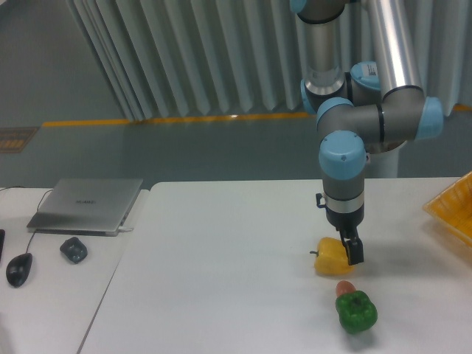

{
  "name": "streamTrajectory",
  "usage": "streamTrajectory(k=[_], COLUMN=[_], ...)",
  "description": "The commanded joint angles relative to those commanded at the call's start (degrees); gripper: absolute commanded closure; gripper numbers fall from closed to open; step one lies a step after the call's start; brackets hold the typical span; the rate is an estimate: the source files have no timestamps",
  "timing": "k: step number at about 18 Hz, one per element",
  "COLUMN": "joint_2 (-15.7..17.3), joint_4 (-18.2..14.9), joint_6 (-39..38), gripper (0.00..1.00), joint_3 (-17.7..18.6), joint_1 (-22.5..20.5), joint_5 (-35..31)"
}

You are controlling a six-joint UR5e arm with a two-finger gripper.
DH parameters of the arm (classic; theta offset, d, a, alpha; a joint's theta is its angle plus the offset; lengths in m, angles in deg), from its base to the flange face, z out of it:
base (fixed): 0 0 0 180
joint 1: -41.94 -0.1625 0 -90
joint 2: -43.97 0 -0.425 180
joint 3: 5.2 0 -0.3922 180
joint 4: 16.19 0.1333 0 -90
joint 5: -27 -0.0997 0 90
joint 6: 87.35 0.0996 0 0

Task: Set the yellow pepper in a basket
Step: 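Lower the gripper over the yellow pepper and close on it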

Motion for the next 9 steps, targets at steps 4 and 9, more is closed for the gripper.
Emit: streamTrajectory(k=[4, 9], joint_2=[-0.6, -1.6], joint_4=[0.2, 0.3], joint_6=[0.1, 0.2], gripper=[0.0, 0.0], joint_3=[0.0, 0.1], joint_1=[0.2, 1.1], joint_5=[0.0, -0.4])
